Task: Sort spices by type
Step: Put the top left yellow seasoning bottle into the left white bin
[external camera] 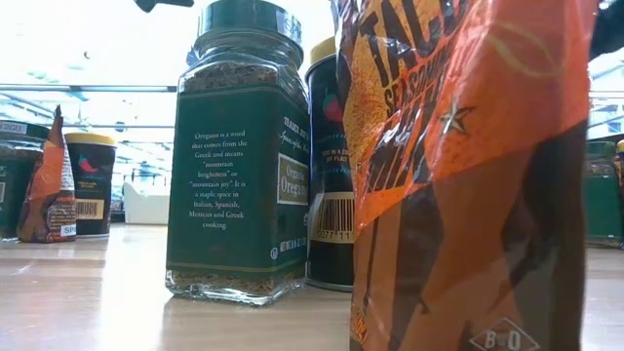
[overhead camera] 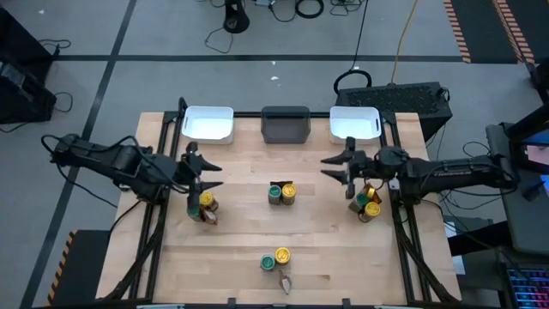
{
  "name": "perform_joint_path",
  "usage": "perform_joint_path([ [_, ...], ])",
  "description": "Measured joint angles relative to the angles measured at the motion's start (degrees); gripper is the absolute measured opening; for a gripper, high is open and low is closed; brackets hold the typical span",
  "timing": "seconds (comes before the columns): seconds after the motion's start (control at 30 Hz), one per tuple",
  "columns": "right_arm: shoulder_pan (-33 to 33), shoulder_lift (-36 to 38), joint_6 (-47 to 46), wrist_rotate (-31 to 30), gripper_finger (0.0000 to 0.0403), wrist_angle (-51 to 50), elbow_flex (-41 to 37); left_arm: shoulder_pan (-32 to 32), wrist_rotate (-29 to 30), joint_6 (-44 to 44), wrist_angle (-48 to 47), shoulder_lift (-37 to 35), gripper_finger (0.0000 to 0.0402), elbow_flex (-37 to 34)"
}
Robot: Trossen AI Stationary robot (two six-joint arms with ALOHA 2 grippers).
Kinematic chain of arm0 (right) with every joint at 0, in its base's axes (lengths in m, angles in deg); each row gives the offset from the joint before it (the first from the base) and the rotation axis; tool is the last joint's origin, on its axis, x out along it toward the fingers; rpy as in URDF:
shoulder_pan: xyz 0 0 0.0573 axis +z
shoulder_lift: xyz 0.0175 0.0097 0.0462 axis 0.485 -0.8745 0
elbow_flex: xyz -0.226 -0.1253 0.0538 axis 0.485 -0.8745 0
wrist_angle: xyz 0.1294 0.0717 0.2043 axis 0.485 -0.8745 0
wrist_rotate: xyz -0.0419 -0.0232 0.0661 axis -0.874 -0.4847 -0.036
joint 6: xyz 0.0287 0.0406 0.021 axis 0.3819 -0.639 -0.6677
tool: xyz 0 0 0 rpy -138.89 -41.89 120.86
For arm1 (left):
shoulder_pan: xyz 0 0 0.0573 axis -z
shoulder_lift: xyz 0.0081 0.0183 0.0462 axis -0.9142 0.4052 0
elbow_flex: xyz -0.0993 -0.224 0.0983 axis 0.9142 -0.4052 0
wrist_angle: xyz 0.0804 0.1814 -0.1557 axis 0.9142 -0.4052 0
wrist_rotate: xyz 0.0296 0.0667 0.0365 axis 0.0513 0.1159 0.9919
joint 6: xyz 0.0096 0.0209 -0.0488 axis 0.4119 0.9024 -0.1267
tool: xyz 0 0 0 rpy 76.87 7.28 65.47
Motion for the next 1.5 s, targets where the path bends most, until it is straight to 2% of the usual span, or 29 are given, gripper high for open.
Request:
perform_joint_path([
  [0.2, 2.7, -5.9, 4.7, -0.1, 0.014, -2.5, 4.7, 0.6, -0.4, -10.4, -12.6, 7.6, 0.0208, 9.9],
  [0.37, 3.1, -9.2, 8.8, -0.2, 0.0142, -2.7, 6.4, 0.2, -2.5, -17.6, -21.7, 12.3, 0.0207, 11.6],
  [0.5, 3.1, -10.9, 11.1, -0.3, 0.0142, -3.2, 7.3, -1.3, -3.6, -19.9, -26.7, 15.3, 0.0207, 11.7],
  [0.8, 2.9, -11.5, 14.5, -0.3, 0.0142, -3.4, 7.4, -4.1, -10.4, -21.1, -28.2, 19.7, 0.0207, 11.7],
  [1.07, 1.9, -11.5, 17.3, -0.3, 0.0142, -4.0, 7.4, -7.2, -10.6, -21.3, -30.5, 23.0, 0.0213, 11.7],
  [1.3, 0.3, -11.5, 17.7, -0.3, 0.0142, -6.1, 7.4, -9.1, -10.9, -25.5, -34.8, 27.3, 0.0253, 11.7],
  [1.5, 0.3, -11.5, 17.9, -0.3, 0.0142, -8.8, 7.4, -10.1, -18.3, -25.5, -34.8, 31.2, 0.0265, 11.7],
])
